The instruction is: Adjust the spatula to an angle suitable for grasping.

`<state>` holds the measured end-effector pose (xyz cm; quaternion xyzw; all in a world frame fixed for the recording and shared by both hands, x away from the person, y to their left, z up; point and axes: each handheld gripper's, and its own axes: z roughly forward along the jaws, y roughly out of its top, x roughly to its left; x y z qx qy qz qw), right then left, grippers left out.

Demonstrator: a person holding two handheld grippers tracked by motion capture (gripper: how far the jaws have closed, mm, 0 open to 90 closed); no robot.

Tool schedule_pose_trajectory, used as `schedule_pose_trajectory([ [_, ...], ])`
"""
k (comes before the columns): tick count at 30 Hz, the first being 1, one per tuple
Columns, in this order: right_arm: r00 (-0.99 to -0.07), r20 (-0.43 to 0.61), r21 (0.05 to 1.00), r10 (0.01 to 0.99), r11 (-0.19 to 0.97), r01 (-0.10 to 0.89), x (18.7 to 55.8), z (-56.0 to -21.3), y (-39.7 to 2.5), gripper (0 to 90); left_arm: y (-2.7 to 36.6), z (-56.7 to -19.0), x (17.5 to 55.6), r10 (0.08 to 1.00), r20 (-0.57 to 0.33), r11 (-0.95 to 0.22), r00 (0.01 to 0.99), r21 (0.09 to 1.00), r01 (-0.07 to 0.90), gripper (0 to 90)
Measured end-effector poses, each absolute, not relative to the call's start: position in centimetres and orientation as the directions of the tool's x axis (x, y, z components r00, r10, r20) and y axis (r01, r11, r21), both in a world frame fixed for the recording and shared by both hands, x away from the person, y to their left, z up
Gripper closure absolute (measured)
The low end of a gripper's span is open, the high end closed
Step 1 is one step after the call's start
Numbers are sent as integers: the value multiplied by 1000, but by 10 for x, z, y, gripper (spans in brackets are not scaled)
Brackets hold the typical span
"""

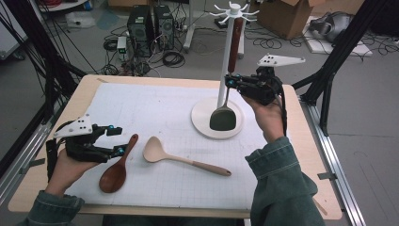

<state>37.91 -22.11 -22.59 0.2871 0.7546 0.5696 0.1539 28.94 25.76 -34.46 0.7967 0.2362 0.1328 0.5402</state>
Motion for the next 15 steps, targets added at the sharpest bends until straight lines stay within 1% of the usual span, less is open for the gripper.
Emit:
schedule_pose_trajectory([
  [15, -772, 109, 942, 626, 184, 282, 388, -227, -224, 841, 257, -346, 290, 516, -50, -305, 855, 922, 238, 331],
])
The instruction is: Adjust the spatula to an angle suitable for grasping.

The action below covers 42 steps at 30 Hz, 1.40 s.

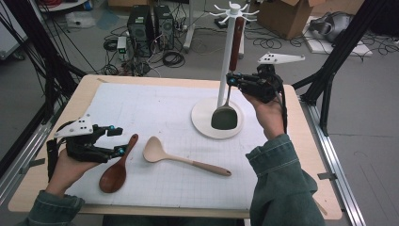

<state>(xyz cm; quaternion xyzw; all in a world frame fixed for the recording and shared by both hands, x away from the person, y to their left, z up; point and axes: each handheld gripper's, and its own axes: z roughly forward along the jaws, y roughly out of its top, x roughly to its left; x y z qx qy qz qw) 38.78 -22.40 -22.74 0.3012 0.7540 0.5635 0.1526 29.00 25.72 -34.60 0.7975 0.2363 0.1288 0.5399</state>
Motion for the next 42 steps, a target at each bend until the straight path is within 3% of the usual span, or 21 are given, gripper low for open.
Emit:
schedule_pose_trajectory([
  [13, -779, 120, 941, 616, 179, 286, 395, -232, -225, 827, 258, -346, 290, 515, -49, -305, 856, 923, 236, 336],
  [25, -797, 126, 956, 591, 143, 257, 395, -231, -236, 734, 257, -347, 290, 510, -55, -307, 859, 921, 241, 338],
  [42, -831, 102, 975, 548, 110, 192, 406, -198, -242, 645, 258, -347, 291, 507, -58, -310, 860, 919, 245, 341],
])
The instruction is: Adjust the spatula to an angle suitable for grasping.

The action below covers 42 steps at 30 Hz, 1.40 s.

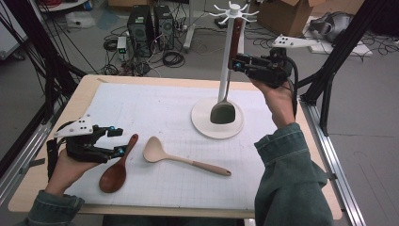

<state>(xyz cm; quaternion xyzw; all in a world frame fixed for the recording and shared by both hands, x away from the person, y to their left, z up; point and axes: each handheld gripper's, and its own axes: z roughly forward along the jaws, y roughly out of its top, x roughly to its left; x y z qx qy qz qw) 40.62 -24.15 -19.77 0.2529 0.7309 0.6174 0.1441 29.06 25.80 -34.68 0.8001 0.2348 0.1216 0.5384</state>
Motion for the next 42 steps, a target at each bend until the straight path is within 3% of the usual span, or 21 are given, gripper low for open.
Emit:
schedule_pose_trajectory([
  [13, -876, 96, 978, 472, 121, 173, 420, -198, -236, 731, 258, -348, 291, 503, -62, -311, 862, 918, 247, 343],
  [42, -863, 109, 968, 494, 145, 205, 432, -194, -235, 703, 262, -348, 292, 504, -68, -303, 861, 920, 250, 348],
])
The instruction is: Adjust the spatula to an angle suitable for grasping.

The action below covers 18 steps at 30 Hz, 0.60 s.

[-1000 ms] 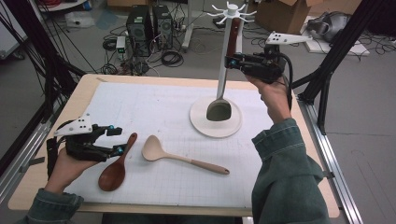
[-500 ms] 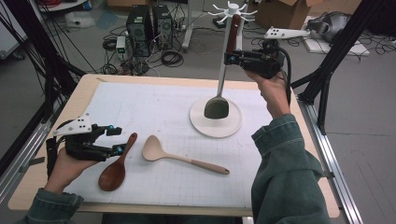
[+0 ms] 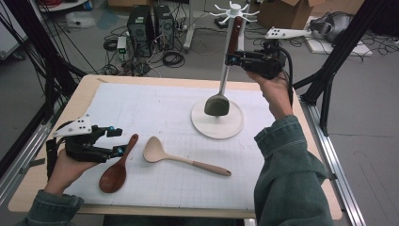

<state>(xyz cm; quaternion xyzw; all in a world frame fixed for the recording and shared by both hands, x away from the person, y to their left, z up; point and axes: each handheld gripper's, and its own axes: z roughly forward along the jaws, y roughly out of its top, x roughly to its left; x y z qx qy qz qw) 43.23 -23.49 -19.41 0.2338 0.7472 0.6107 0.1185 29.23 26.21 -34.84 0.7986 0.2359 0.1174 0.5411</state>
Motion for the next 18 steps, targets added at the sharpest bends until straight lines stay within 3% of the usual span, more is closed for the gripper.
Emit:
schedule_pose_trajectory([
  [11, -846, 122, 970, 520, 117, 212, 426, -196, -250, 636, 265, -348, 293, 507, -70, -298, 859, 921, 251, 345],
  [18, -846, 121, 971, 519, 116, 210, 419, -192, -256, 672, 269, -348, 294, 513, -72, -293, 855, 922, 254, 343],
])
